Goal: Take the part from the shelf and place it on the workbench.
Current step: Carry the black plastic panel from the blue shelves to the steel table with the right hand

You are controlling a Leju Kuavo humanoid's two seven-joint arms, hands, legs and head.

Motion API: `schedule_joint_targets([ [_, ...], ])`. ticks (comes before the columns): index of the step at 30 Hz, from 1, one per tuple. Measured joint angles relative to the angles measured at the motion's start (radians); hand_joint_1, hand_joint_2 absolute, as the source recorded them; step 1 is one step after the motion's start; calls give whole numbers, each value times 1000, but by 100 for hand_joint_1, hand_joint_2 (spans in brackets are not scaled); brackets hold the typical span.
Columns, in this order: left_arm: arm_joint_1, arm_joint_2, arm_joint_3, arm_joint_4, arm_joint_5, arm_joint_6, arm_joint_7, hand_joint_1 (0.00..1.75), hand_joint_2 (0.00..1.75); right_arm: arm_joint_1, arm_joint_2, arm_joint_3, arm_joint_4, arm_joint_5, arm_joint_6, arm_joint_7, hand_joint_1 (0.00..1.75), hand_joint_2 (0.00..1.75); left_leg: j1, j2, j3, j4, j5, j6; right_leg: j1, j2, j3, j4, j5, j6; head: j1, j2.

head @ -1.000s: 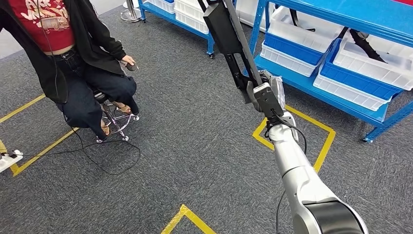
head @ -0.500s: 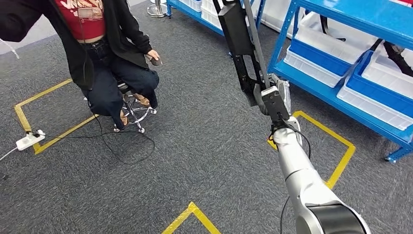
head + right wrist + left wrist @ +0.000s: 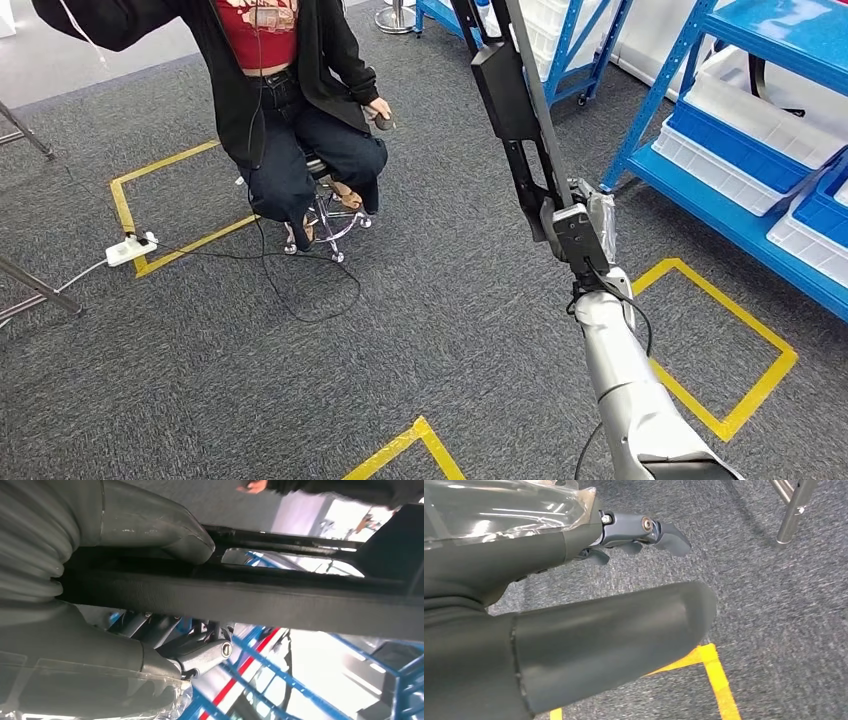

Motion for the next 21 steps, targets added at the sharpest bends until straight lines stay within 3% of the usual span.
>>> schedule_joint_targets([
  [1, 1, 1, -1, 0, -4, -1, 3, 0, 0, 14, -1, -5, -27, 13, -1, 17, 175, 175, 1, 0, -2, 0, 0, -4, -5, -8, 4, -2, 3, -7, 0, 0],
  [3, 1, 1, -4, -1, -12, -4, 7, 0, 0, 43, -6, -16, -89, 37, 0, 54, 175, 175, -1, 36, -21, 37, -28, -13, -14, -25, 8, -9, 9, -24, -3, 0],
  [5, 0, 1, -11, -1, -21, -10, 9, 0, 0, 71, -20, -36, -160, 61, 8, 93, 175, 175, 1, 90, -75, 154, -97, -21, -14, -44, 8, -10, 9, -37, -7, 0],
  [6, -1, 0, -15, -1, -25, -13, 10, 0, 0, 83, -29, -47, -195, 71, 15, 111, 175, 175, 5, 103, -107, 226, -130, -25, -12, -55, 8, -10, 8, -40, -8, 0],
  [7, 0, 0, -17, 0, -28, -15, 10, 0, 0, 91, -39, -57, -226, 78, 23, 125, 175, 175, 9, 110, -132, 279, -149, -29, -11, -65, 8, -10, 8, -40, -8, 0],
  [8, 0, 0, -18, 0, -29, -17, 10, 0, 0, 98, -48, -67, -254, 80, 30, 136, 175, 175, 13, 114, -139, 296, -148, -33, -11, -74, 8, -10, 7, -40, -8, 0],
  [9, 0, 0, -19, 0, -29, -17, 10, 0, 0, 102, -56, -74, -277, 81, 36, 143, 175, 175, 17, 119, -124, 272, -129, -35, -11, -82, 9, -10, 6, -40, -8, 0],
  [11, -1, 1, -20, 0, -29, -18, 10, 0, 0, 107, -68, -85, -316, 81, 43, 151, 175, 175, 21, 147, -47, 138, -70, -35, -9, -95, 12, -8, 2, -33, -9, 0],
  [13, -5, 1, -23, -1, -29, -18, 10, 0, 0, 110, -78, -94, -344, 81, 45, 154, 175, 175, 16, 170, 10, 34, -40, -28, -2, -107, 13, -5, -5, -22, -7, 0],
  [14, -6, 1, -24, -1, -29, -18, 10, 0, 0, 112, -81, -97, -354, 81, 45, 155, 175, 175, 11, 172, 18, 17, -40, -22, 3, -114, 14, -4, -7, -16, -5, 0],
  [16, -6, 1, -26, -1, -29, -18, 10, 0, 0, 114, -86, -102, -369, 81, 46, 156, 175, 175, 4, 152, 18, 10, -36, -7, 6, -125, 15, -4, -10, -3, -3, 0],
  [18, -7, 1, -26, -1, -30, -18, 9, 0, 0, 119, -90, -104, -380, 81, 47, 156, 175, 175, 3, 135, 23, -1, -28, 11, 0, -98, 2, 26, -31, 5, -3, 0],
  [20, -10, 0, -27, -1, -30, -18, 9, 0, 0, 126, -97, -109, -386, 81, 48, 156, 175, 175, 4, 115, 25, -8, -22, 22, -8, -53, -49, 133, -81, 2, 1, 0],
  [21, -12, 0, -28, -1, -30, -18, 9, 0, 0, 129, -100, -111, -386, 81, 48, 156, 175, 175, 4, 105, 24, -8, -21, 24, -10, -41, -84, 206, -108, 1, 3, 0],
])
